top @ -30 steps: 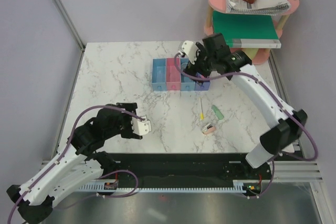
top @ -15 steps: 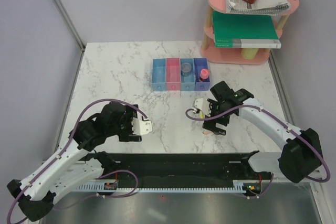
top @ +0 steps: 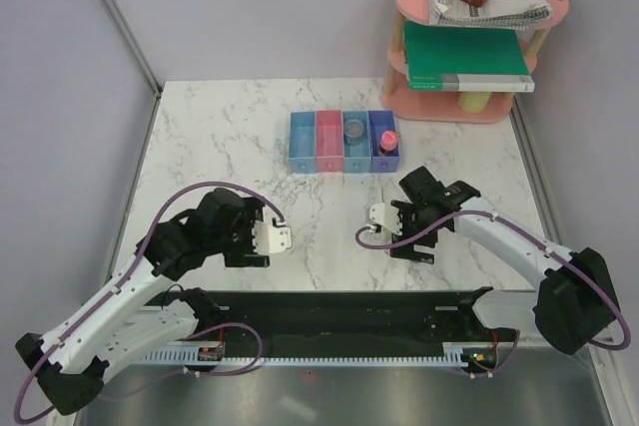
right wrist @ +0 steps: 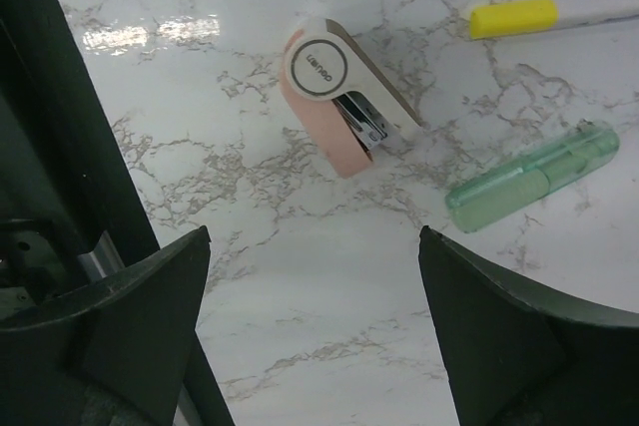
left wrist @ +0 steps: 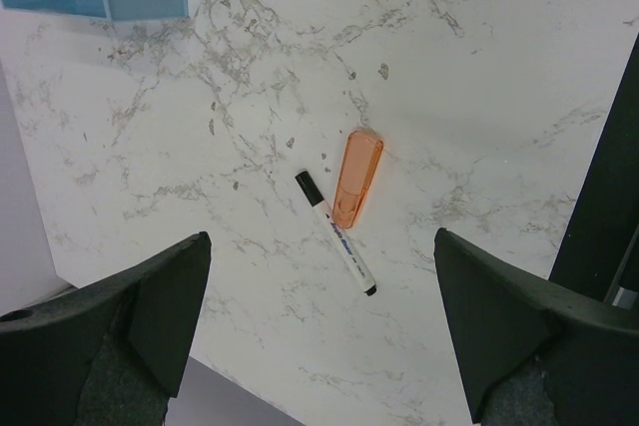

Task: Sort the stationery into containers
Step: Move the stapler to the center of the board.

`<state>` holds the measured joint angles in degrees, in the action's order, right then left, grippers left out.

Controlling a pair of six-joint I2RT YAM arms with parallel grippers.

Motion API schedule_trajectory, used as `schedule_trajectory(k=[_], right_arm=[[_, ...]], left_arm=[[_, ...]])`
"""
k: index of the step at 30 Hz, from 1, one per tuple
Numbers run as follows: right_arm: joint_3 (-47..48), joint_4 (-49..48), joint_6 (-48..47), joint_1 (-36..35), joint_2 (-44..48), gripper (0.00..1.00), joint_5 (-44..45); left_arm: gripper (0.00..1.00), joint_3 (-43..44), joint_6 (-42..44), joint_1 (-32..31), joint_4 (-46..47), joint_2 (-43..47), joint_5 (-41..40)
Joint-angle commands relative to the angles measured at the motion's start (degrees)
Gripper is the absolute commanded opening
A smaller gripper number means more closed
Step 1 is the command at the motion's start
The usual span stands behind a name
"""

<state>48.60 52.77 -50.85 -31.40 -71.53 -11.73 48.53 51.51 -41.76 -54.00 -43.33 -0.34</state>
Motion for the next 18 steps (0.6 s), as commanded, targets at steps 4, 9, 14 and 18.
schedule_trajectory(k=[4,9,14,18], right_arm=[[-2.0,-0.5,-2.9,-1.6,-3.0,0.9,-2.1],[-1.7,-2.9,-2.2,-1.8,-6.0,0.88,-2.2],[-0.9,-5.3,-1.3,-2.0,-8.4,0.86,-2.3],[-0.1,-6.9,0.0,-2.5,-10.6,0.84,-2.8]], left_arm=[[1.0,2.3,2.1,-0.1,-0.5,-0.8,-0.8],[1.0,2.3,2.1,-0.1,-0.5,-1.0,-0.3],[1.0,1.8,1.9,-0.1,-0.4,-0.4,0.1],[1.0,1.1,1.9,-0.1,-0.3,0.2,0.0]])
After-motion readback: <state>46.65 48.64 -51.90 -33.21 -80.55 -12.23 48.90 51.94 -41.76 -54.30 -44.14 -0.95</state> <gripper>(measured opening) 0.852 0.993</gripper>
